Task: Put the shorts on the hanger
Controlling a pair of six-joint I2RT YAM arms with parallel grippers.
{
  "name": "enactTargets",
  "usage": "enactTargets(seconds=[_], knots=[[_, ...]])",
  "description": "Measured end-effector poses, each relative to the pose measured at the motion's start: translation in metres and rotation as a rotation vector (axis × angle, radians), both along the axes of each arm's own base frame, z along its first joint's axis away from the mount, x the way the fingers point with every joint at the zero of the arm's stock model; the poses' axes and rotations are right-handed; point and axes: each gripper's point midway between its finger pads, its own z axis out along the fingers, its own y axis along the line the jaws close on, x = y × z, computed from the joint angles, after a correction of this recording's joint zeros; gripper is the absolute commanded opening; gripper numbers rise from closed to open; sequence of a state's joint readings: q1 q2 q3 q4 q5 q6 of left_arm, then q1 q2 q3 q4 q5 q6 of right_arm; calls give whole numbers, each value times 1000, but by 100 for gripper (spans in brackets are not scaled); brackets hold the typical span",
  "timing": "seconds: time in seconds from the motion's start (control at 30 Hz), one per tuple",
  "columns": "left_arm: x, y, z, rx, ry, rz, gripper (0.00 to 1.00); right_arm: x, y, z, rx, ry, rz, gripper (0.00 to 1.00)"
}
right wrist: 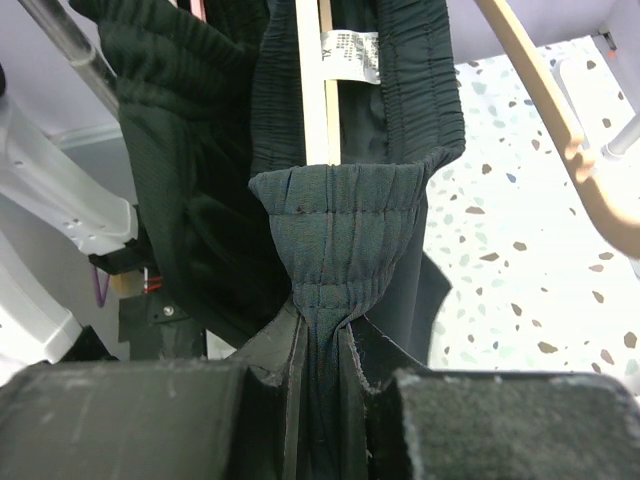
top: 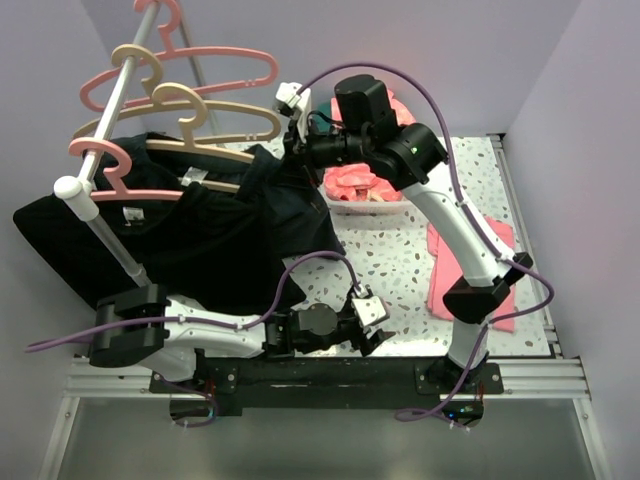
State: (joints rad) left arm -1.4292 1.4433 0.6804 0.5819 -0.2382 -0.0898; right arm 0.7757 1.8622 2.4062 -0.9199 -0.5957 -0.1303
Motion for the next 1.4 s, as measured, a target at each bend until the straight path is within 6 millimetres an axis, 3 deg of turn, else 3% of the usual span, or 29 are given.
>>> enactTargets(seconds=[0.13, 0.27, 0.5, 0.6, 1.03, 1.4], knots=[[0, 1, 1, 1, 0, 0, 73, -2, 10, 9, 35, -5, 9, 0], [-1, 3, 2, 6, 0, 0, 72, -1, 32, 13, 77, -17, 27, 0], [-4, 5, 7, -1, 0, -6, 72, -7, 74, -5, 82, 0, 59, 0], [-4, 5, 10, -8, -1, -8, 72, -7, 83, -11, 82, 6, 60, 0], [-7, 4, 10, -9, 0, -14, 72, 0, 87, -5, 100, -14, 4, 0], [-8, 4, 11, -12, 3, -18, 72, -12, 95, 0, 104, -34, -6, 0]])
